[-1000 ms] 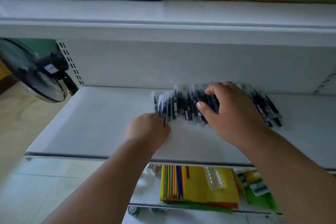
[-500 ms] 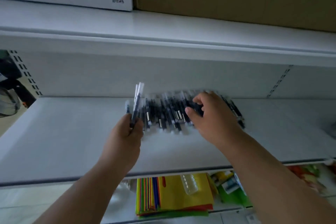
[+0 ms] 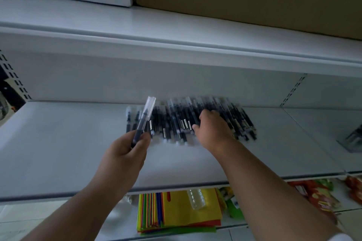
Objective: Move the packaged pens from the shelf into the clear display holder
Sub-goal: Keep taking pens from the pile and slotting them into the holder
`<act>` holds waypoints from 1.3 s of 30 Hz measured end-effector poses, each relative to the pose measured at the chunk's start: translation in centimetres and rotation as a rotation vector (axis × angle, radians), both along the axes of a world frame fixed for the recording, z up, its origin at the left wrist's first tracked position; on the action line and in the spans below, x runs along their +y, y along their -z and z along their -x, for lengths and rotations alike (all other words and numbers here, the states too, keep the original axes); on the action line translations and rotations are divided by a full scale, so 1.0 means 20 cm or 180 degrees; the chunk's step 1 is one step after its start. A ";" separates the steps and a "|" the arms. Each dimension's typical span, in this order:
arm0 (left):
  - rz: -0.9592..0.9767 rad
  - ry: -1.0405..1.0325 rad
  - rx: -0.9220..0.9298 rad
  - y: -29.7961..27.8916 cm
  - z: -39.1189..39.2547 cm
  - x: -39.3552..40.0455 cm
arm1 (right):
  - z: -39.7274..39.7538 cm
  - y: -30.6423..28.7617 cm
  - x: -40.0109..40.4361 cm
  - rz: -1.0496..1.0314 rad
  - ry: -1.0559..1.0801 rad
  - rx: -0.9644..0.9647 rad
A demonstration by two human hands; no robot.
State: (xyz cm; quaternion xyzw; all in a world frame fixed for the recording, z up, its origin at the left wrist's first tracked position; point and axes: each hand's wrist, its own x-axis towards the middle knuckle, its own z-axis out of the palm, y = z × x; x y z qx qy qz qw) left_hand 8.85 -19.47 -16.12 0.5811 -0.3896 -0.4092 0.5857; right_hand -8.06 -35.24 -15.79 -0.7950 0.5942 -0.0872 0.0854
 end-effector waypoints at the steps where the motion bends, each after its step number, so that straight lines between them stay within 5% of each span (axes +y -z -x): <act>1: -0.0021 0.0002 0.0005 0.00 0.00 0.00 | 0.00 0.00 -0.01 -0.0001 0.0035 0.0024; 9: -0.0060 0.0019 -0.0035 0.01 -0.02 0.00 | -0.02 -0.03 -0.01 -0.0222 0.0315 0.0272; 17: -0.0145 0.0128 0.0196 0.04 0.08 -0.09 | 0.17 -0.07 0.10 -0.0578 0.0058 -0.0187; 20: -0.0180 0.0132 0.0091 0.05 0.18 -0.12 | 0.30 -0.09 0.12 -0.1036 0.0198 -0.1073; 25: -0.0271 0.0265 0.0118 0.04 0.44 -0.16 | 0.59 -0.20 0.21 -0.2037 0.0469 -0.3619; 30: -0.0376 0.0454 0.0078 0.04 0.96 -0.28 | 1.08 -0.21 0.31 -0.1205 0.0508 -0.4076; 39: -0.0530 0.0818 -0.0166 0.06 2.12 -0.48 | 2.19 -0.31 0.37 0.0144 0.0586 -0.3077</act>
